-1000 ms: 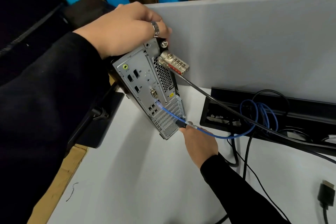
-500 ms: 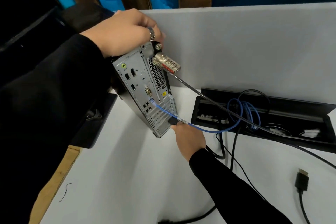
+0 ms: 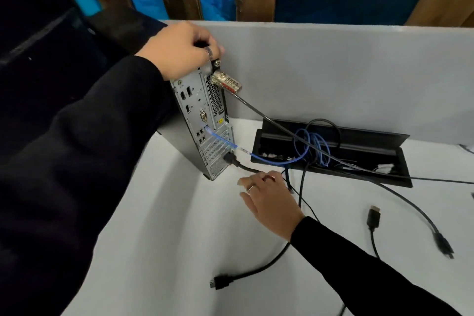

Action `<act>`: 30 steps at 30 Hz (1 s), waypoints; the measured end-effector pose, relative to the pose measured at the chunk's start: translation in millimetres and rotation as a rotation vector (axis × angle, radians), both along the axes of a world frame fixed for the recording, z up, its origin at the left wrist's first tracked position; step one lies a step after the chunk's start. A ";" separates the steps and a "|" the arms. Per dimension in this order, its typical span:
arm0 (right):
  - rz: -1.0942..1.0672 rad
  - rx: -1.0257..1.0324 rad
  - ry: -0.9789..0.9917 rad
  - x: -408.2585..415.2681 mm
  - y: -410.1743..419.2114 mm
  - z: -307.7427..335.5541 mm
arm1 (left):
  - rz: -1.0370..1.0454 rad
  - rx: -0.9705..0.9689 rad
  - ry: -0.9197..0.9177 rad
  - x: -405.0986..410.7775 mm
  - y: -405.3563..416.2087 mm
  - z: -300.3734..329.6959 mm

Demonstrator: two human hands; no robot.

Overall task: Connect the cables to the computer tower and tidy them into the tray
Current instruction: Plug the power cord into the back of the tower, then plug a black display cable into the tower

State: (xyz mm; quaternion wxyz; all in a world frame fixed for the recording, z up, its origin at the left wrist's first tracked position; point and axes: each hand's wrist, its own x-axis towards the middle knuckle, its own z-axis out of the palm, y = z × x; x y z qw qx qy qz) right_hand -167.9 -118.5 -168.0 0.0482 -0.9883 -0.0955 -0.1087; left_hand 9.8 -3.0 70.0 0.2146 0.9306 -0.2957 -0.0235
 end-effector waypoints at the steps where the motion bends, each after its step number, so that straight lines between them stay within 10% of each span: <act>1: 0.028 0.003 0.053 -13.3 -2.9 -0.3 | -0.005 0.031 -0.035 -4.4 0.4 -0.6; 6: 0.116 0.016 0.501 -63.0 -20.2 -16.3 | -0.033 0.072 -0.278 -35.4 -2.7 -12.4; 14: 0.125 -0.144 0.402 -101.0 -32.8 -49.0 | -0.142 -0.042 -0.437 -111.9 9.7 -52.2; 20: 0.076 -0.190 0.134 -117.3 -39.5 -39.5 | -0.118 -0.193 -0.150 -176.6 21.9 -114.8; 25: 0.066 -0.011 -0.075 -124.9 -53.4 -17.0 | -0.052 0.003 0.253 -226.3 34.9 -176.8; 30: 0.058 0.194 -0.129 -134.6 -65.2 12.7 | -0.064 0.165 0.286 -252.8 40.3 -202.0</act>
